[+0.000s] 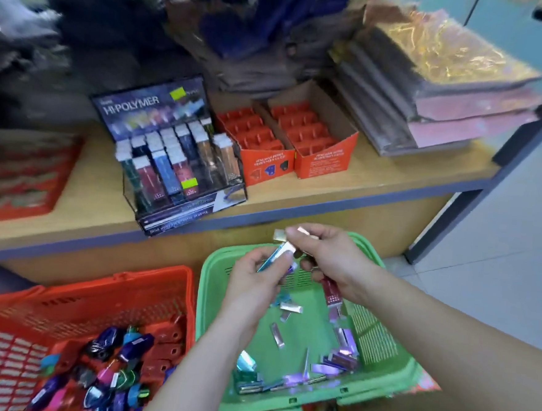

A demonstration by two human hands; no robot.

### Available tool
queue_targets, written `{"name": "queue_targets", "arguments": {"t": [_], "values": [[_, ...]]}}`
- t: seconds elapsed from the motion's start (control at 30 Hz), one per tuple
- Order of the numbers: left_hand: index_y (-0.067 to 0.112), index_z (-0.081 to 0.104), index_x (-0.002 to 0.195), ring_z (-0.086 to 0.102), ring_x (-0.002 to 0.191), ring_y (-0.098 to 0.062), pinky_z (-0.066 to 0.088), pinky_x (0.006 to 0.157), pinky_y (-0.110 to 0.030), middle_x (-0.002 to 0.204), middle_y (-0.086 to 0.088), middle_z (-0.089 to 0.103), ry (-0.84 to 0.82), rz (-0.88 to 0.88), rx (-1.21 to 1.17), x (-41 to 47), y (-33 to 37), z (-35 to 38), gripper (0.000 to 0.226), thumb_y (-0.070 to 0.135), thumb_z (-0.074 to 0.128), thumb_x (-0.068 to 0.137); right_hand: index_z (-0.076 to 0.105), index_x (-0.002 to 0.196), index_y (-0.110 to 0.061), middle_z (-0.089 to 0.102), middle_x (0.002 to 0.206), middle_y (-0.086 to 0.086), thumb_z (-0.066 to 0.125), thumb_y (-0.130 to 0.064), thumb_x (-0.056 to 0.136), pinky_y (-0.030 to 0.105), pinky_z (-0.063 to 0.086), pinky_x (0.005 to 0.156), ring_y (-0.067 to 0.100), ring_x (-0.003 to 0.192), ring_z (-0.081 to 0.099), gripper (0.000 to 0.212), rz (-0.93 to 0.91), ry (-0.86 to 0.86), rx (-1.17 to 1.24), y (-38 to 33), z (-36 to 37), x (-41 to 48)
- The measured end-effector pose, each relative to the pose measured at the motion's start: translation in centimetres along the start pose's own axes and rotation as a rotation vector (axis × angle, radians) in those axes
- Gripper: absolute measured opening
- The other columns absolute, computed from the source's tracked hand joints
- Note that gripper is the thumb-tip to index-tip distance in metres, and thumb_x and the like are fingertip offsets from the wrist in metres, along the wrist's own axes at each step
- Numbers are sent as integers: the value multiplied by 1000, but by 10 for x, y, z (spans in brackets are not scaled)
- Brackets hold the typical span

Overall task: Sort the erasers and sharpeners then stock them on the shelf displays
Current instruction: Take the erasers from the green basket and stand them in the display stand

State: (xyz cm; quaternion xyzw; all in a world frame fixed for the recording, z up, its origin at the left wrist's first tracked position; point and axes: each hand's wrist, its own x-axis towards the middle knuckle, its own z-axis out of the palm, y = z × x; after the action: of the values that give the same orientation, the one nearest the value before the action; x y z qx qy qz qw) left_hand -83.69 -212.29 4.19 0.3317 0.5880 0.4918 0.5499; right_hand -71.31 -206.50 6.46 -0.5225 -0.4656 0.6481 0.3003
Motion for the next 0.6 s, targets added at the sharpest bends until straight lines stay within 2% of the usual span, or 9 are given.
{"name": "queue_targets", "arguments": {"t": [0.1,0.2,0.3,0.33,0.4,0.43,0.47,0.53,0.6], "values": [[18,67,84,31,38,-2,24,38,-15,58,5,47,35,72,0,-7,19,3,12,26,63,91,64,90,-18,59,75,3,57,-37,96,16,24,35,8,45,41,22,-33,-57,-34,-25,0,-15],[18,65,79,31,41,-3,26,39,-14,59,6,44,75,125,-55,-13,37,4,24,34,56,95,62,96,-16,59,68,3,46,-22,103,15,24,33,9,45,40,18,-16,-56,82,-44,-6,-25],[17,59,86,37,48,-7,33,41,-13,65,4,48,99,146,-105,-16,53,13,23,29,46,100,59,107,-14,59,69,8,40,-1,100,16,26,31,13,48,46,24,32,-55,194,-54,-2,-33],[16,58,89,41,50,-8,37,44,-15,67,3,52,107,167,-95,-18,57,18,23,27,43,102,58,112,-13,59,70,10,38,4,96,16,27,32,14,49,48,30,45,-61,200,-56,2,-35],[20,58,97,52,58,-14,49,58,-28,76,-1,58,162,236,34,-19,62,24,24,32,38,101,59,113,-10,57,68,9,36,7,87,16,23,34,14,50,46,38,45,-67,177,-61,11,-38],[23,57,100,56,65,-16,50,67,-33,81,-1,60,206,274,129,-19,64,25,24,37,37,100,61,110,-11,55,66,6,39,5,84,16,20,37,12,49,42,37,41,-79,168,-62,15,-38],[26,54,102,58,73,-16,49,71,-30,86,1,62,252,313,206,-20,66,25,22,37,36,100,64,105,-14,53,64,2,43,0,84,17,16,40,11,49,38,32,31,-100,152,-64,18,-39],[28,48,109,59,84,-9,45,70,-23,95,5,62,297,367,283,-24,72,23,16,32,34,102,66,97,-21,47,62,-4,52,-16,94,19,14,41,7,47,31,15,-4,-149,107,-66,25,-38],[26,45,110,57,89,-12,42,72,-31,95,9,60,297,406,304,-27,79,22,15,30,34,102,64,91,-21,43,56,-6,52,-29,99,18,17,38,6,45,28,17,-48,-157,96,-67,32,-36]]}}
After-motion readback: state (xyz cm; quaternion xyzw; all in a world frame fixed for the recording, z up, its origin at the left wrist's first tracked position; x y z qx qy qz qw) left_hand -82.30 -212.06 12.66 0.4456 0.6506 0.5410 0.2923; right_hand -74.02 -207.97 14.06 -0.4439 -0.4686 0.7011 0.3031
